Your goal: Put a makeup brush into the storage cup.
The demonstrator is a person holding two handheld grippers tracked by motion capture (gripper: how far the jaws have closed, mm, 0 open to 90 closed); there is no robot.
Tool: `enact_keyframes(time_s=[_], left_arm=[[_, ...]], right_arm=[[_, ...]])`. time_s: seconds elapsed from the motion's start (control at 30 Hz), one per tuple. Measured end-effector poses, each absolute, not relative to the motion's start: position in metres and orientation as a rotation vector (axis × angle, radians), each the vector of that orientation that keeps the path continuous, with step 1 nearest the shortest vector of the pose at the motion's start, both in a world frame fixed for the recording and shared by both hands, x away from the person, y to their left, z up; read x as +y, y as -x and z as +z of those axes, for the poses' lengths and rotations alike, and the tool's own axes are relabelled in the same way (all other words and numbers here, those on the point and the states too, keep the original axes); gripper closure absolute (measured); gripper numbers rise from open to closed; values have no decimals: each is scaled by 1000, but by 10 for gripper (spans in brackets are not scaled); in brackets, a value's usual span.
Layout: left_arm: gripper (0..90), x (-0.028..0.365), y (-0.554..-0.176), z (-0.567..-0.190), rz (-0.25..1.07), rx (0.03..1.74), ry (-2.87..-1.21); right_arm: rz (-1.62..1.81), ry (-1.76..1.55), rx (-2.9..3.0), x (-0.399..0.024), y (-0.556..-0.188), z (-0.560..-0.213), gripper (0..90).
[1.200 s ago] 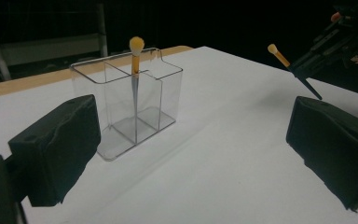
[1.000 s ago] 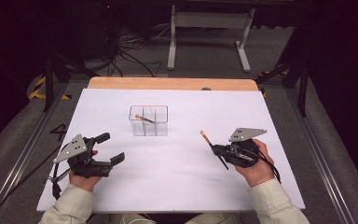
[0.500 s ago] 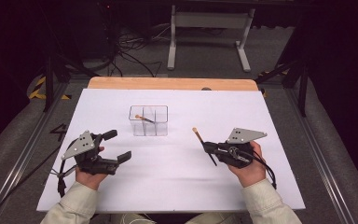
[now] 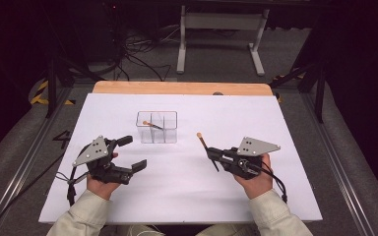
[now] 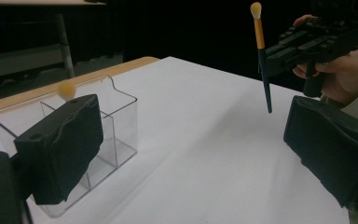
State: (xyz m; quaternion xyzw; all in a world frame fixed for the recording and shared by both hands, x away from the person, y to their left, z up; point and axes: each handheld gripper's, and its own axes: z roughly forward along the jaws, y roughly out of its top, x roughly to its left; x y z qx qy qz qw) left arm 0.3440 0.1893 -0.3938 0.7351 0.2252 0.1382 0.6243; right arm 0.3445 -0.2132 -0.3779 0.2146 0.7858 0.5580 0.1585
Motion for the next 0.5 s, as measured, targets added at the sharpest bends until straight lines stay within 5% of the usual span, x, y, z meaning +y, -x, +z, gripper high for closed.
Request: enact_keyframes(time_s=[0.5], left_arm=[[57,172,-345,-387,265,454,-1679]], right_arm=[[1780,-572,2220,-194,-345,-383,834]])
